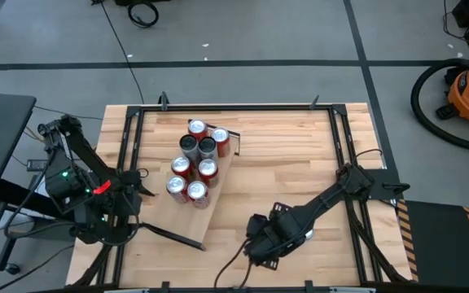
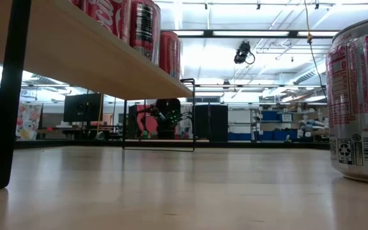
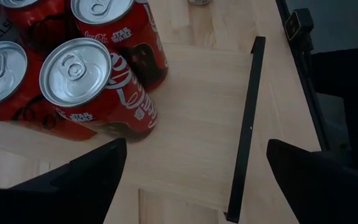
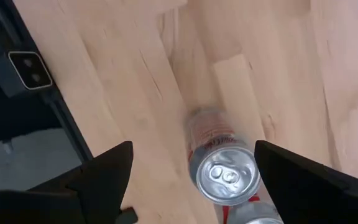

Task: Place canned beverage on shelf
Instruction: Put the red soda can on the shelf

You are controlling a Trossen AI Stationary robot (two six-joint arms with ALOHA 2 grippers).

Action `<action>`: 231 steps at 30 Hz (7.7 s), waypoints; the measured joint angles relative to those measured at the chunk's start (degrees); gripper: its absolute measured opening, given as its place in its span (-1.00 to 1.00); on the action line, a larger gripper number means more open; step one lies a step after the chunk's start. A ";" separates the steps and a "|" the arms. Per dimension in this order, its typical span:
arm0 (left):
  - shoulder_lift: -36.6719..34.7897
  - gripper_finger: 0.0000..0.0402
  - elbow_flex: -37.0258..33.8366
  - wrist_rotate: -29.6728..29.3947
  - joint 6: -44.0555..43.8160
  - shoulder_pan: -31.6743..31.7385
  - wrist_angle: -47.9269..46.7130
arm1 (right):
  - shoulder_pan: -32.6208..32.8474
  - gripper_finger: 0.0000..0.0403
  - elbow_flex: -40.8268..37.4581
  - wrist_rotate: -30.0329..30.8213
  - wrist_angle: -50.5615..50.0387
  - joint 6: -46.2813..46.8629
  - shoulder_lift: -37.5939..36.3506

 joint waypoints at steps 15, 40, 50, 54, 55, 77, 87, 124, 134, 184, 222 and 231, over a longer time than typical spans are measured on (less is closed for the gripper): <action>0.00 0.99 0.00 0.05 -0.19 -0.02 -0.76 | 0.89 0.72 -8.24 0.83 -0.12 1.85 -2.15; 0.09 0.99 0.00 -1.52 1.22 0.02 -0.45 | -2.91 0.72 -8.18 26.80 21.48 -20.62 -3.87; 0.07 0.99 -2.90 -1.85 4.20 0.04 3.90 | -9.15 0.72 -10.65 32.15 39.87 -34.52 -3.82; 0.09 0.99 -5.97 -1.90 4.03 0.02 4.92 | -10.55 0.72 -12.11 33.51 41.03 -35.01 -3.78; 0.09 0.99 -6.46 -1.94 3.91 0.02 4.92 | -10.84 0.72 -12.22 33.51 40.99 -34.84 -3.78; 0.20 0.99 -7.91 -2.31 13.34 -2.86 16.14 | -8.35 0.72 -8.20 30.91 46.95 -39.22 -3.87; 0.20 0.99 -7.91 -10.62 17.33 -0.38 16.37 | -8.59 0.72 -4.99 31.77 49.81 -47.89 -3.85; -0.11 0.99 -7.52 4.63 26.77 13.72 17.53 | -8.96 0.72 -5.01 29.54 49.08 -46.95 -3.85; -1.50 0.99 -7.63 6.99 29.31 10.88 16.98 | -8.92 0.72 -5.03 29.36 49.10 -46.91 -3.82; 3.56 0.99 -7.78 -16.50 35.43 10.82 6.98 | -8.85 0.72 -7.13 29.36 50.45 -46.58 -3.74; 6.13 0.99 -7.76 -2.47 38.88 17.68 26.70 | -9.14 0.72 -7.13 33.64 48.83 -47.59 -3.85; 6.47 0.99 -7.67 -2.12 39.02 18.45 26.70 | -8.51 0.72 -7.13 34.78 45.93 -43.81 -3.85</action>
